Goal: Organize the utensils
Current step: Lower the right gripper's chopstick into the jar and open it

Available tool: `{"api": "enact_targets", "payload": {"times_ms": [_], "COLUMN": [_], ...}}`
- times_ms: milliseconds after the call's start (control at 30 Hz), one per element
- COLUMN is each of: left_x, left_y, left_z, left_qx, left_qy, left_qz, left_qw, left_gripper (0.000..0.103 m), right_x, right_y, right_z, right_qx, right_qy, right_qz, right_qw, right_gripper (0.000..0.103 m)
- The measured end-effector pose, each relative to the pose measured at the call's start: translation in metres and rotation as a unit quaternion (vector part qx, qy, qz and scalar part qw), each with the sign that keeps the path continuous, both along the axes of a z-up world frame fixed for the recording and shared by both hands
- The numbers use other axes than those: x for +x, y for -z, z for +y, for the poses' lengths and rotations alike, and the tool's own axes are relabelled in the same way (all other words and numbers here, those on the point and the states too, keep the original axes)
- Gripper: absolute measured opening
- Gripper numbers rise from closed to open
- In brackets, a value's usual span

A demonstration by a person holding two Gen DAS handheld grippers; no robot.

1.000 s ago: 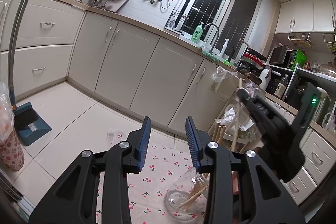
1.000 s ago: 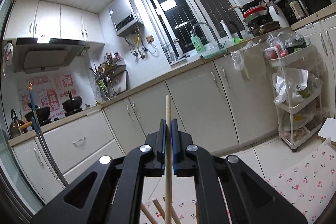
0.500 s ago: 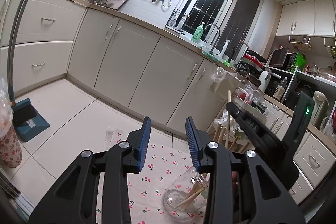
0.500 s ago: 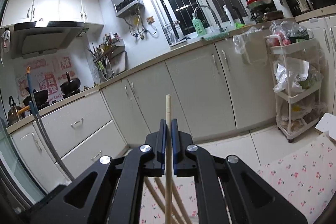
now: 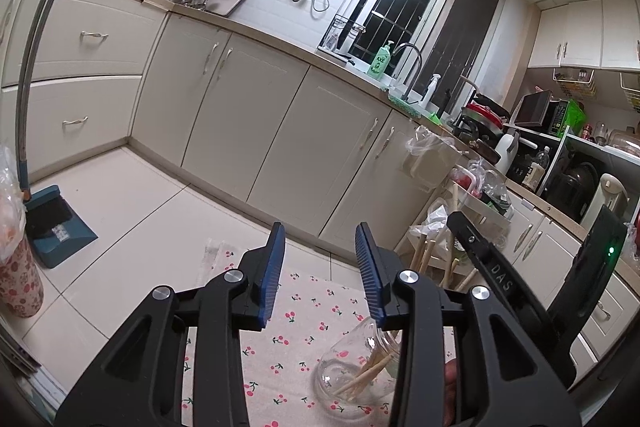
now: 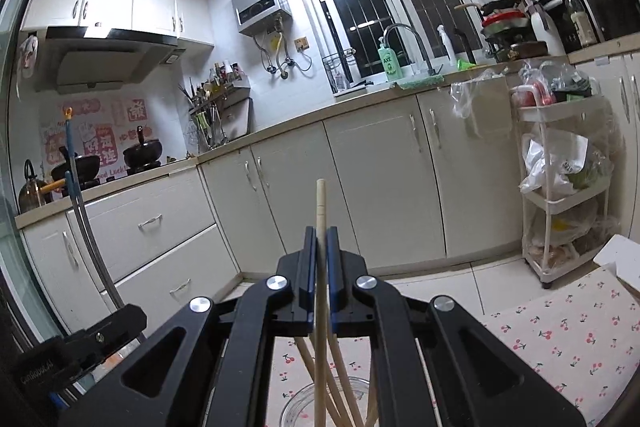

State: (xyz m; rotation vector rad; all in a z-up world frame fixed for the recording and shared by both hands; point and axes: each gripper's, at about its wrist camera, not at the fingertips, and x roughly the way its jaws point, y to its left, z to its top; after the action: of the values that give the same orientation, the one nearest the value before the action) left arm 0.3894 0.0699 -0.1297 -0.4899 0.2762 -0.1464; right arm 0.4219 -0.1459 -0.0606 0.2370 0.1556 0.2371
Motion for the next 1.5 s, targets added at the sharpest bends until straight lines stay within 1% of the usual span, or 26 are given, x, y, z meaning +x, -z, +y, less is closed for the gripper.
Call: {"api": "enact_targets", "payload": {"times_ms": [133,300,467,533,633,733,833,1033,1167,1333,1367,1400,1433,1467,1500], "left_x": [0.000,0.001,0.001,0.001,0.000,0.001,0.000,-0.002,-0.001,-0.001,-0.002,-0.004,-0.002,-0.003,-0.004], "left_y": [0.002,0.001,0.003,0.006,0.009,0.009,0.009,0.007,0.007,0.006,0.005,0.005,0.003,0.002,0.001], "left_z": [0.000,0.001,0.001,0.001,-0.001,-0.001,-0.002,-0.001,-0.001,-0.001,-0.003,-0.005,-0.003,-0.004,-0.006], "left_qx": [-0.002,-0.002,-0.004,-0.007,-0.011,-0.013,-0.015,-0.020,-0.020,-0.018,-0.017,-0.014,-0.011,-0.007,-0.002], "left_qy": [-0.001,0.000,0.001,0.002,0.004,0.003,0.003,0.001,0.001,0.000,0.000,-0.002,-0.003,-0.004,-0.005], "left_qz": [0.001,0.002,0.003,0.005,0.009,0.008,0.008,0.010,0.010,0.011,0.011,0.010,0.010,0.009,0.009], "left_qw": [1.0000,1.0000,1.0000,1.0000,0.9999,0.9999,0.9999,0.9997,0.9997,0.9998,0.9998,0.9999,0.9999,0.9999,0.9999], "left_gripper": [0.035,0.035,0.035,0.035,0.035,0.035,0.035,0.035,0.036,0.037,0.037,0.037,0.037,0.037,0.038], "right_x": [0.001,-0.006,-0.001,0.003,0.011,0.011,0.005,-0.010,-0.017,-0.021,-0.021,-0.022,-0.023,-0.024,-0.026], "right_y": [-0.004,-0.020,-0.044,-0.047,-0.043,-0.030,-0.021,-0.012,-0.001,0.012,0.014,0.016,0.016,0.017,0.017], "right_z": [-0.009,-0.013,-0.017,-0.017,-0.012,-0.003,0.002,0.003,0.005,0.012,0.012,0.011,0.010,0.008,0.004], "right_qx": [0.027,0.042,0.059,0.058,0.048,0.036,0.031,0.021,-0.003,-0.047,-0.049,-0.054,-0.057,-0.059,-0.058], "right_qy": [-0.006,-0.005,0.021,0.030,0.035,0.026,0.019,0.011,0.004,-0.008,-0.009,-0.009,-0.007,-0.005,-0.003], "right_qz": [0.000,-0.035,-0.083,-0.090,-0.069,-0.041,-0.028,-0.018,-0.003,0.024,0.027,0.033,0.037,0.042,0.045], "right_qw": [1.000,0.998,0.995,0.994,0.996,0.998,0.999,1.000,1.000,0.999,0.998,0.998,0.998,0.997,0.997], "right_gripper": [0.006,0.006,0.006,0.006,0.006,0.006,0.006,0.006,0.006,0.006,0.008,0.016,0.021,0.029,0.030]}}
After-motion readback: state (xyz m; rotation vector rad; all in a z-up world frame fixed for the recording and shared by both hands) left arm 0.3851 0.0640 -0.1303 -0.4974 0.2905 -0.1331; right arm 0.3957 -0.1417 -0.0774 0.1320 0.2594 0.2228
